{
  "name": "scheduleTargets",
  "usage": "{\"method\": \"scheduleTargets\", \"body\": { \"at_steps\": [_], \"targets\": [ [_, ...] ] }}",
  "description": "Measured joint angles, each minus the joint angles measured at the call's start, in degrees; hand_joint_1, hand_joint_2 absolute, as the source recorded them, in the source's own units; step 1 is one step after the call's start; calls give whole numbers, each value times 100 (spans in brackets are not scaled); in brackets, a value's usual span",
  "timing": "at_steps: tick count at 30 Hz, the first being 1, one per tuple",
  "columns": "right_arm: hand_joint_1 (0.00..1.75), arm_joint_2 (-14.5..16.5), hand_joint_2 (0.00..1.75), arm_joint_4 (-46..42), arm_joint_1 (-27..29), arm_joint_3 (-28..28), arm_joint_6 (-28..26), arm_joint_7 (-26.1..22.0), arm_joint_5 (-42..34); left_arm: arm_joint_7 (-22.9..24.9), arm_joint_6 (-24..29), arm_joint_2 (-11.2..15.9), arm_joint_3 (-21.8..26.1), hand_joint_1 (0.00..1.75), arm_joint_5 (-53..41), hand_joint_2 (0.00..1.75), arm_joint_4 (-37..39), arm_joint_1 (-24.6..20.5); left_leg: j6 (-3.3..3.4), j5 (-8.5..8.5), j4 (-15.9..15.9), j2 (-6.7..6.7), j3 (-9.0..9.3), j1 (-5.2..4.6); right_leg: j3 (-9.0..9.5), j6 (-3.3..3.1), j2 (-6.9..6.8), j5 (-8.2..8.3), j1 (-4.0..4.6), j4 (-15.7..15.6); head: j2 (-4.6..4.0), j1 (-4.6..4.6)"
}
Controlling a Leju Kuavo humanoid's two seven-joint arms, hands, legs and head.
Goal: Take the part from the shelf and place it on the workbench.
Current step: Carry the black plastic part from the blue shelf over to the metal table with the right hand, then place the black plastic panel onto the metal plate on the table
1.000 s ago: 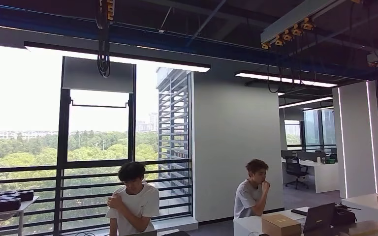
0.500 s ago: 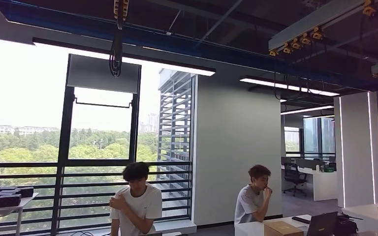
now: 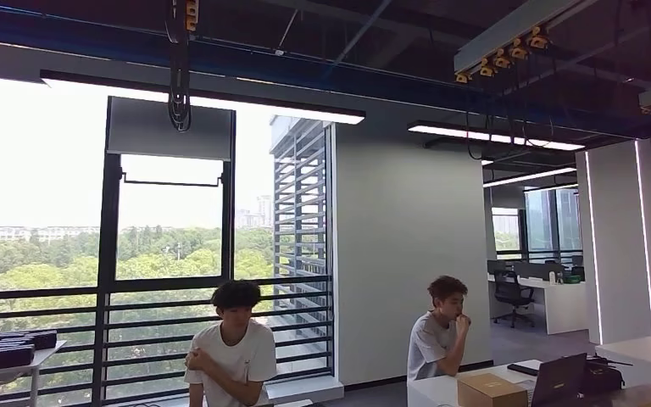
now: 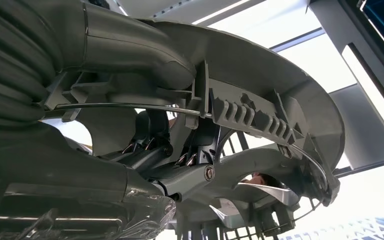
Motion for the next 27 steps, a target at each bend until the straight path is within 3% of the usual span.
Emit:
{"method": "scheduleTargets", "body": {
  "at_steps": [1,2,4,5,8,11,14,15,16,17,19,20,22,25,27],
  "targets": [
    [175,2,175,7,3,2,0,2,0,0,-1,0,0,0,1,175,-1,0,3,95,26,0,-55,1,25,3,5,-20,2,1,0,3],
    [175,4,175,11,6,4,0,5,0,0,-2,0,0,0,2,175,-1,0,19,298,-172,0,-2,1,61,11,12,-44,4,2,0,7],
    [175,8,175,13,7,8,0,8,0,0,-5,2,-1,0,4,175,1,0,81,746,-868,0,260,-15,133,40,22,-95,11,1,0,13],
    [175,10,175,13,4,10,0,8,0,0,-5,3,-1,0,5,175,1,0,117,858,-1159,0,378,-30,152,64,26,-117,16,5,1,14],
    [175,10,175,17,-3,19,-1,10,-1,1,-7,1,0,0,6,175,2,-2,198,812,-1445,-7,516,-67,136,164,16,-133,16,-4,2,4],
    [175,9,175,22,-13,18,-3,12,-1,-3,-11,-9,2,0,4,175,0,-3,277,828,-1556,-16,588,-22,56,259,4,-248,9,173,1,-14],
    [175,7,175,35,-13,23,-4,12,-1,-4,-21,-14,2,0,4,175,1,-2,328,799,-1582,-3,632,-13,-507,311,6,-617,2,1161,0,-49],
    [175,6,175,45,-9,24,-3,13,-3,-4,-22,-15,2,0,5,175,2,-2,334,782,-1579,-3,646,-17,-690,321,5,-655,0,1432,0,-56],
    [175,6,175,56,-7,26,-3,15,-8,-4,-25,-15,2,0,6,175,2,-2,335,760,-1575,-5,668,-19,-785,326,4,-588,-1,1520,0,-61],
    [175,6,175,66,-7,26,-2,19,-14,-4,-27,-16,2,0,7,175,2,-2,329,734,-1570,-10,701,-20,-767,322,4,-416,-2,1389,0,-65],
    [175,6,175,77,-10,27,-1,33,-24,-4,-30,-18,2,0,8,175,2,-2,294,662,-1556,-23,777,-26,-498,291,1,28,4,705,0,-68],
    [175,7,175,81,-14,28,0,43,-24,-4,-32,-19,2,0,8,175,2,-2,266,625,-1539,-26,802,-37,-353,266,2,149,12,372,0,-66],
    [175,8,175,87,-22,29,0,58,-24,-4,-37,-19,3,0,10,175,2,-4,204,581,-1532,-23,814,-53,-216,205,6,157,35,82,0,-57],
    [175,11,175,87,-31,28,-3,72,-21,-8,-42,-11,3,0,13,175,2,-6,110,516,-1517,-8,819,-46,-168,108,11,117,19,25,0,-48],
    [175,15,175,88,-38,29,-8,83,-7,-13,-45,-5,2,0,15,175,2,-6,40,319,-1157,-3,663,-29,-106,49,1,98,-10,-14,0,-29]
  ]
}}
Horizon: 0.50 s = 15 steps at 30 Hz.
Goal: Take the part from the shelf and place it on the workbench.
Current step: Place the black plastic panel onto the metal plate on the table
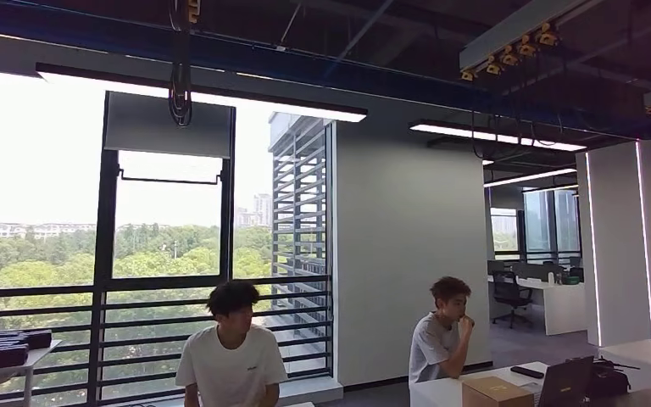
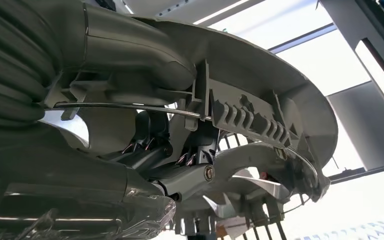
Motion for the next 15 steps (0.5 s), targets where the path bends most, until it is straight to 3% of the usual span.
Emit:
{"method": "scheduleTargets", "body": {
  "at_steps": [2,3,4,5,8,10,15],
  "targets": [
    [175,2,175,4,-7,2,-4,23,34,-4,-8,1,0,0,6,175,0,2,-52,-287,741,1,-381,26,42,-35,-7,-36,4,-5,0,20],
    [175,2,175,10,-11,4,-8,52,62,-8,-12,1,0,0,8,175,0,3,-67,-355,1051,2,-569,35,62,-41,-7,-56,6,-3,0,26],
    [175,2,175,21,-16,9,-13,92,95,-13,-15,1,-1,0,9,175,-1,3,-73,-313,1185,2,-679,39,87,-40,-4,-77,8,-1,0,30],
    [175,2,175,34,-25,17,-22,146,140,-18,-20,1,-1,0,9,175,-1,3,-70,-156,1100,2,-689,40,122,-34,3,-100,9,2,0,34],
    [175,1,175,81,-92,62,-74,405,377,-33,-44,2,-1,0,3,175,0,2,10,497,134,1,-351,21,225,12,26,-174,17,8,0,43],
    [175,-19,175,132,-198,122,-124,773,765,-43,-65,-1,-3,0,-4,175,1,-2,65,563,-233,-1,-203,0,220,49,33,-201,35,26,1,38],
    [175,-137,175,389,-575,373,-67,1884,1975,-51,-128,-12,-5,0,-15,175,2,-5,80,514,-316,-33,-166,-2,205,68,12,-197,44,6,0,-2]
  ]
}}
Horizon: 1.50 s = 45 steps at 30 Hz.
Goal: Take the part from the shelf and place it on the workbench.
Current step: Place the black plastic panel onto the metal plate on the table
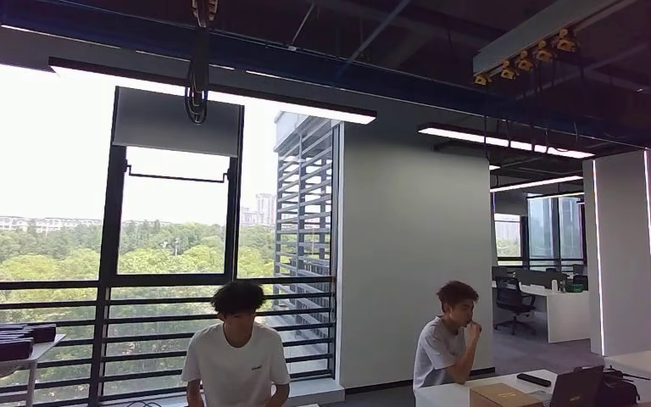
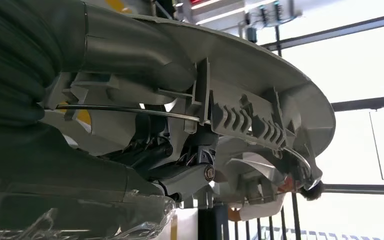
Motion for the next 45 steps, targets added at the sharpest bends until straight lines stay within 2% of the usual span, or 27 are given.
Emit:
{"method": "scheduleTargets", "body": {
  "at_steps": [5,13,19,31,45],
  "targets": [
    [175,-120,175,315,-363,297,365,955,1080,62,-58,0,-5,0,-20,175,1,-3,43,-6,0,-1,1,-1,26,57,-1,18,-1,-53,0,-18],
    [175,-197,175,806,-812,736,1029,1888,2584,92,-143,0,-11,0,-37,175,13,-7,54,-2,-1,-1,9,-2,31,78,-3,27,-1,-59,0,-4],
    [175,-203,175,1009,-1144,1125,1965,2379,3848,113,-207,-6,-31,0,-89,175,24,-18,50,3,-13,0,18,1,29,77,0,27,2,-56,0,3],
    [175,-99,175,1415,-1705,2110,3590,2540,4635,113,-247,-27,-114,0,-219,175,43,-60,48,5,-21,-3,19,5,30,75,-9,25,6,-53,0,5],
    [175,232,175,2400,-2033,2787,4138,2434,4574,178,-265,-31,-143,0,-310,175,44,-76,48,6,-21,-3,20,4,33,75,-9,25,5,-53,0,3]
  ]
}}
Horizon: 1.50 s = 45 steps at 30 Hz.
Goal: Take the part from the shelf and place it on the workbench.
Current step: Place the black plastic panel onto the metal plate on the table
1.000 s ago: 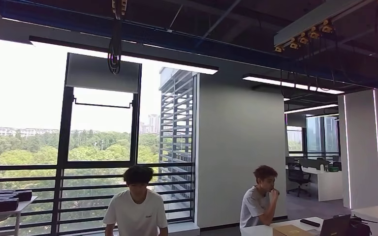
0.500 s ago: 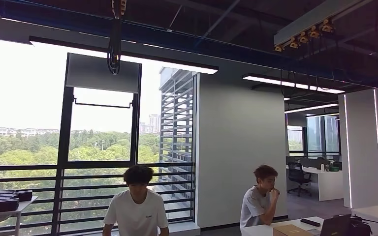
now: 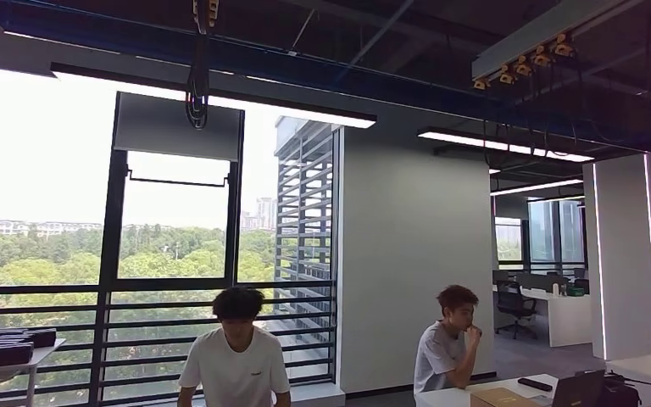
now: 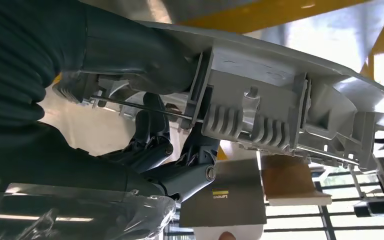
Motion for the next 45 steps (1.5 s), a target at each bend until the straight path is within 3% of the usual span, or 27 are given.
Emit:
{"method": "scheduleTargets", "body": {
  "at_steps": [8,16,20,26,29,33,37,45],
  "targets": [
    [175,47,175,593,-46,69,13,420,-427,62,-1,-2,0,0,-14,175,0,0,0,0,0,0,2,0,1,0,0,0,0,-1,0,1],
    [175,4,175,1376,43,-355,-481,638,-509,162,18,-3,0,0,-19,175,0,0,0,1,1,0,4,-1,2,0,-1,1,-1,-1,0,1],
    [175,46,175,1771,292,-997,-522,642,519,249,10,-4,0,0,-27,175,1,1,1,1,2,-4,2,-1,3,1,-6,1,-1,-1,0,0],
    [175,259,175,2023,867,-2558,-378,645,2278,311,-6,-6,0,0,-77,175,1,0,1,1,2,-15,-1,-2,2,1,-12,0,-1,-1,0,1],
    [175,375,175,2018,1154,-3369,-242,646,2798,330,-12,-8,0,0,-114,175,2,-2,1,0,2,-14,0,-2,1,1,-7,0,-1,-2,0,-2],
    [175,485,175,1897,1488,-4269,-87,646,2912,333,-2,-9,0,0,-164,175,2,-5,0,0,1,-13,2,-2,0,0,-7,-1,-1,-2,0,-1],
    [175,526,175,1707,1739,-4823,-98,646,2770,241,26,-13,0,0,-213,175,2,-7,0,0,0,-12,4,-2,0,0,-6,-1,-1,-1,0,3],
    [175,474,175,1314,1953,-5006,-480,646,2113,43,21,-25,0,0,-273,175,3,-10,-2,2,-1,-5,8,-2,1,-1,1,0,-1,0,0,3]
  ]
}}
